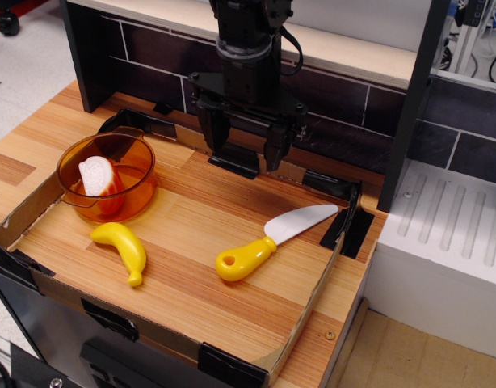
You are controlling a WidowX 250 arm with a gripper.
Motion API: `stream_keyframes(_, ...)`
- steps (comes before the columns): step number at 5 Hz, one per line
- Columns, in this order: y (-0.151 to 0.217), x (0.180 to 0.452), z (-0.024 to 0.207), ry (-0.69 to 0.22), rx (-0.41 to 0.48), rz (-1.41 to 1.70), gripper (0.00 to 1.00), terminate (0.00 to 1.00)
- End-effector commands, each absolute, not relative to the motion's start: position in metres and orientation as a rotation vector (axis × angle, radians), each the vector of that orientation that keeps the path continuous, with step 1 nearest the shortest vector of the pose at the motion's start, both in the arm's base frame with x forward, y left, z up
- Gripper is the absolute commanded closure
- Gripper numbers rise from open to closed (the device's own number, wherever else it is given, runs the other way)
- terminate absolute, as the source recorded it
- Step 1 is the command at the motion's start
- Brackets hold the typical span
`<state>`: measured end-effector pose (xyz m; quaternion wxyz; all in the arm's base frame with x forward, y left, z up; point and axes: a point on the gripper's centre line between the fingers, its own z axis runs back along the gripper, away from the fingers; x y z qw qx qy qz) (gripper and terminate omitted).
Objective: Take sushi out of pot
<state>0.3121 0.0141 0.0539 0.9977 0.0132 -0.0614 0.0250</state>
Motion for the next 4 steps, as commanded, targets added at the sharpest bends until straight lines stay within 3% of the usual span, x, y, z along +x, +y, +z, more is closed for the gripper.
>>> stream_keyframes(1,0.014,0.312,0.054,-0.123,0.026,0.05,0.0,0.0)
stream_keyframes(3,0.051,0.287,0.091,-0.197,-0.015,0.135,0.0,0.0)
stream_keyframes(4,0.084,0.267,0.105,-0.183,-0.073,0.159,0.0,0.0)
